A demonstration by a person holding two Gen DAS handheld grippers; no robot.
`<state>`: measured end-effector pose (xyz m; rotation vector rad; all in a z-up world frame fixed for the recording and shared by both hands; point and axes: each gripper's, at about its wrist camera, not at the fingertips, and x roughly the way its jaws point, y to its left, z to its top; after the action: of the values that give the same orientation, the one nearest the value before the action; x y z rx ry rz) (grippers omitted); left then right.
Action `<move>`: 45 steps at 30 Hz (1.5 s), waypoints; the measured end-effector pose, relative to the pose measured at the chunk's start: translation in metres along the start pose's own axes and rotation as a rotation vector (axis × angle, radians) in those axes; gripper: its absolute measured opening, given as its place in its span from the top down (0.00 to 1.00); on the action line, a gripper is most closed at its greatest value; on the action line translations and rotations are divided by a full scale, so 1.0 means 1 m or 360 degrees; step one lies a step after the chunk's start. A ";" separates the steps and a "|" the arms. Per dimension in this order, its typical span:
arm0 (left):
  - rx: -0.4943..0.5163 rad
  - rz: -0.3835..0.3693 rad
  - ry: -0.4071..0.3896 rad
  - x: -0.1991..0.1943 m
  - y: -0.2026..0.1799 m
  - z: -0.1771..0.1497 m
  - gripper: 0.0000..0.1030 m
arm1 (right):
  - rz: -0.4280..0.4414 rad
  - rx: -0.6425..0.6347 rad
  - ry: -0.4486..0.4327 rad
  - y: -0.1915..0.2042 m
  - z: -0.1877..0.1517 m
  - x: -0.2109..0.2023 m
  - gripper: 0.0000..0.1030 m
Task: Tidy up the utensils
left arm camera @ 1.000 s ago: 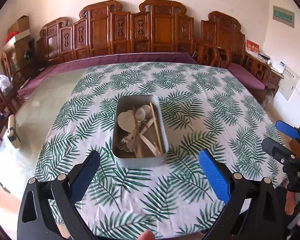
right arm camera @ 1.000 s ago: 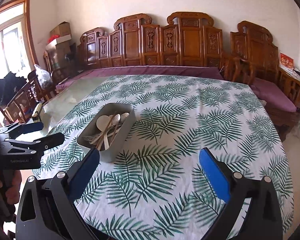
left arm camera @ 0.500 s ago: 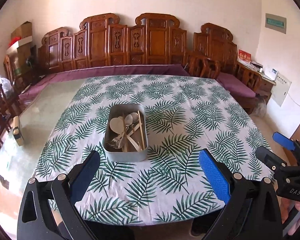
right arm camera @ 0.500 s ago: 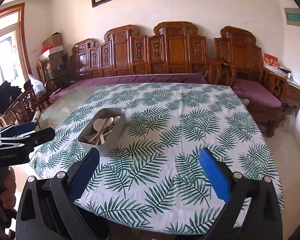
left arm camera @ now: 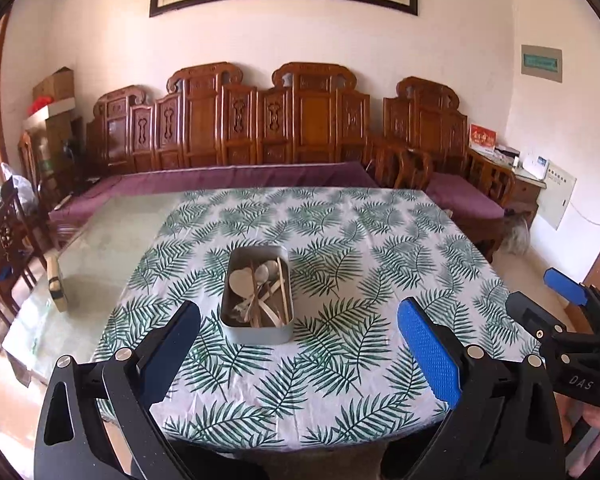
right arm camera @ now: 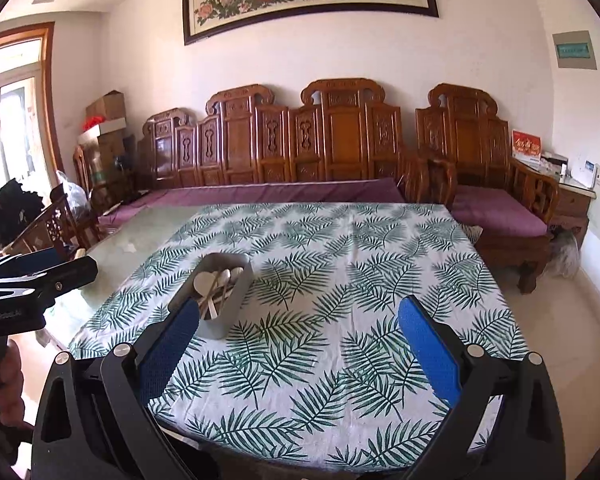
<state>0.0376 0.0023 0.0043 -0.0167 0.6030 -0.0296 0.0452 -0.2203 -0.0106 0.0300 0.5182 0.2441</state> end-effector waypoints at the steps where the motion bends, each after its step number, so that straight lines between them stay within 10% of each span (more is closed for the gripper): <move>1: 0.0000 0.0000 -0.0011 -0.003 -0.001 0.002 0.07 | -0.0003 -0.0001 -0.0017 0.000 0.002 -0.004 0.03; 18: 0.0017 0.0012 -0.0272 -0.058 -0.010 0.028 0.07 | -0.0027 -0.0031 -0.0248 0.002 0.033 -0.055 0.03; 45: 0.0024 0.0033 -0.0272 -0.058 -0.013 0.027 0.07 | -0.0031 -0.0030 -0.0247 -0.003 0.034 -0.056 0.03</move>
<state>0.0046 -0.0082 0.0595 0.0018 0.4322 -0.0124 0.0150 -0.2351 0.0458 0.0251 0.3614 0.2257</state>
